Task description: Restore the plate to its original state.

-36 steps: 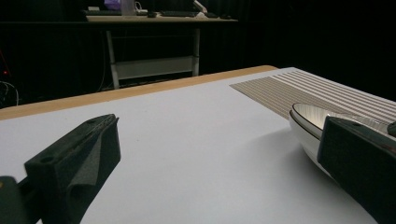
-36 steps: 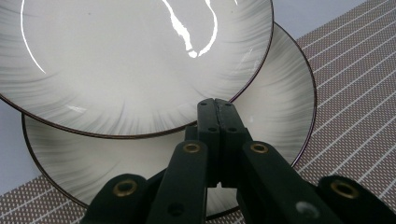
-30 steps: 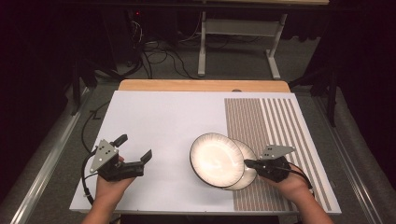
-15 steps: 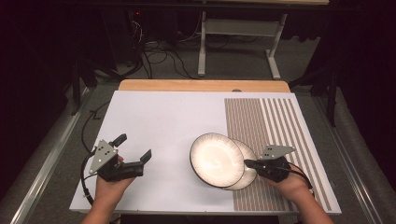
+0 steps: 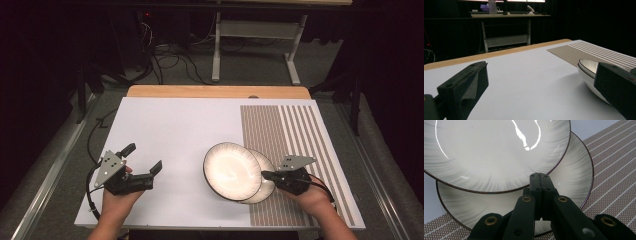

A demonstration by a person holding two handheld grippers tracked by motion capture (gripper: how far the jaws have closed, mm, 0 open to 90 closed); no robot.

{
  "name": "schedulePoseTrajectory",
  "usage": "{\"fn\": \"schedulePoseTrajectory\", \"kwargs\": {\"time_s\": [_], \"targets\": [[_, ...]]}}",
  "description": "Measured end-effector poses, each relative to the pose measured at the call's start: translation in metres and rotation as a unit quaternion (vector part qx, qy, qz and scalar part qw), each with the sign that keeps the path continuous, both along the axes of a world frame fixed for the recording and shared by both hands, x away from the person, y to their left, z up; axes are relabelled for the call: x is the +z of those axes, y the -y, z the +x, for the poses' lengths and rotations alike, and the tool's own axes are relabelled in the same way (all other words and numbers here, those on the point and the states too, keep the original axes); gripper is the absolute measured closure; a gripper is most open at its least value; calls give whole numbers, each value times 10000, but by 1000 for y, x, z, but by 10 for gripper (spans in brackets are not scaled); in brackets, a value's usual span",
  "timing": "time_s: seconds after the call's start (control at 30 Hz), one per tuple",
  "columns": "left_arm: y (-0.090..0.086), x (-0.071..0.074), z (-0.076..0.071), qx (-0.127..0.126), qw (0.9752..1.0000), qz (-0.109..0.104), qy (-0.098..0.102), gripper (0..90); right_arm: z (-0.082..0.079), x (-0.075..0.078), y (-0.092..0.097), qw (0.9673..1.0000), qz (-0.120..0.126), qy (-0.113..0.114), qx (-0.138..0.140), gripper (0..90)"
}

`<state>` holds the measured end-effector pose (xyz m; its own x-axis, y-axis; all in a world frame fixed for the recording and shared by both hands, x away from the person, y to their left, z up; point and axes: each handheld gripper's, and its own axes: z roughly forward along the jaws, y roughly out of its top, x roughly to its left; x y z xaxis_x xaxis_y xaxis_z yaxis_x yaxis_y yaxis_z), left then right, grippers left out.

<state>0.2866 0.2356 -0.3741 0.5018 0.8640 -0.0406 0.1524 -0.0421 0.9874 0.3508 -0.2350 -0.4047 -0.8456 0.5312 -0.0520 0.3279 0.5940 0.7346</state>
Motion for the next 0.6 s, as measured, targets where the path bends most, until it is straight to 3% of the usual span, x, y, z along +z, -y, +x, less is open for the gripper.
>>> {"fn": "schedulePoseTrajectory", "kwargs": {"time_s": [0.6], "targets": [[1, -1, 1, 0, 10000, 65, -44, 4, 1, -1, 0, 10000, 39, -14, -2, 900]]}}
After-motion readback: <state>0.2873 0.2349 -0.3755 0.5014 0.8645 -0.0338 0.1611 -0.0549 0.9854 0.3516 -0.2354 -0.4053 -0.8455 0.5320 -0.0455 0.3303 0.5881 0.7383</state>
